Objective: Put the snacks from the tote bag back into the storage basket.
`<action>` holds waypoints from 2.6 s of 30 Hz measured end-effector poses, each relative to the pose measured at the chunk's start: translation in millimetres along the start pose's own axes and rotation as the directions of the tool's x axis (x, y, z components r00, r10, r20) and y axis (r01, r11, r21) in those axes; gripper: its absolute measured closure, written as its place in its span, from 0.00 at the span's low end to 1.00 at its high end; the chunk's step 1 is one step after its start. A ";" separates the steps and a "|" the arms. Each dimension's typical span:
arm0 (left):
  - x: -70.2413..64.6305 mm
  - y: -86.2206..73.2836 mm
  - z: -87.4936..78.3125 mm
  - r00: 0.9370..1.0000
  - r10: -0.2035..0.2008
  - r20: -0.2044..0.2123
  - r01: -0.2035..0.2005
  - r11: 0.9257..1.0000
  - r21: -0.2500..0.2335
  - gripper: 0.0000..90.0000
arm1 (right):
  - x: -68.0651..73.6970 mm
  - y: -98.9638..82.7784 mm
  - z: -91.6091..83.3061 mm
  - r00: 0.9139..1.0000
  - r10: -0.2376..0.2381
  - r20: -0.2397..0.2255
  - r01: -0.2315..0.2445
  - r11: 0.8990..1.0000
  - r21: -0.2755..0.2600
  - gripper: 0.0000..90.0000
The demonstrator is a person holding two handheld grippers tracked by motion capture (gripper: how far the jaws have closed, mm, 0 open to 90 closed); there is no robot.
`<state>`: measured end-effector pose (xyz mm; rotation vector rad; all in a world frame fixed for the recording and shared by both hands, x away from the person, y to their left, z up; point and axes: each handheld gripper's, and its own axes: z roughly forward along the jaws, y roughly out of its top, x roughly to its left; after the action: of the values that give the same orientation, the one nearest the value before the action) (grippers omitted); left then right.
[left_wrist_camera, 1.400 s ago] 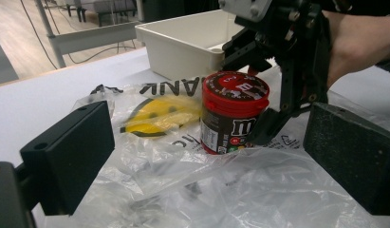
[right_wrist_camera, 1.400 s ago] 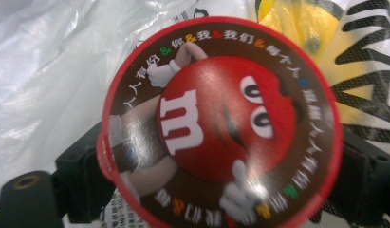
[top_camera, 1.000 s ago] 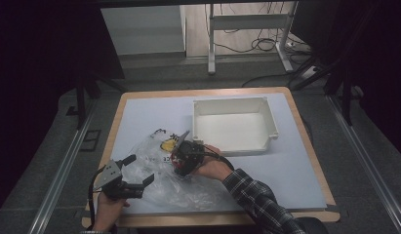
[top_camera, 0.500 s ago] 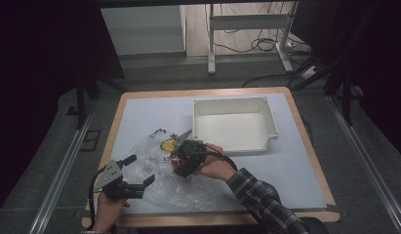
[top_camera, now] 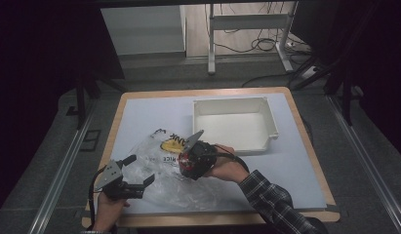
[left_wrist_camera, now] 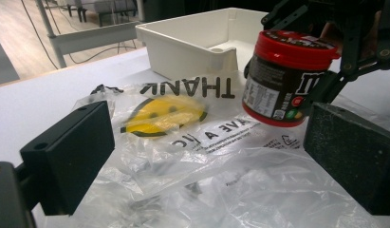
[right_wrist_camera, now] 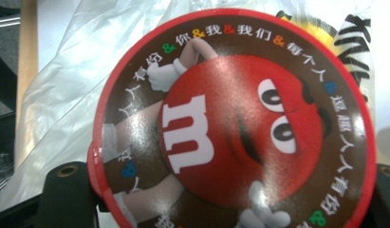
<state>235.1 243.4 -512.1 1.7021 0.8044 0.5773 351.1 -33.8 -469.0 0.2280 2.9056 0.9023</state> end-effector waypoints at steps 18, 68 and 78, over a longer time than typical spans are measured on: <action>-0.3 0.1 0.2 1.000 0.002 -0.001 -0.002 1.000 0.001 0.03 | -9.4 -22.0 -38.2 1.000 0.009 0.013 -0.009 1.000 -0.011 0.28; -2.5 0.0 2.2 1.000 0.021 -0.008 -0.020 1.000 0.018 0.04 | -69.3 -45.5 -64.8 0.993 0.084 0.084 -0.079 0.995 -0.054 0.28; -3.2 0.1 2.8 1.000 0.025 -0.004 -0.025 0.999 0.021 0.04 | -79.7 -49.2 -63.0 0.990 0.102 0.100 -0.096 0.994 -0.060 0.28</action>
<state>235.2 239.2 -512.7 1.7324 0.7963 0.5917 415.7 -122.4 -441.9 0.4051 2.7925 0.9541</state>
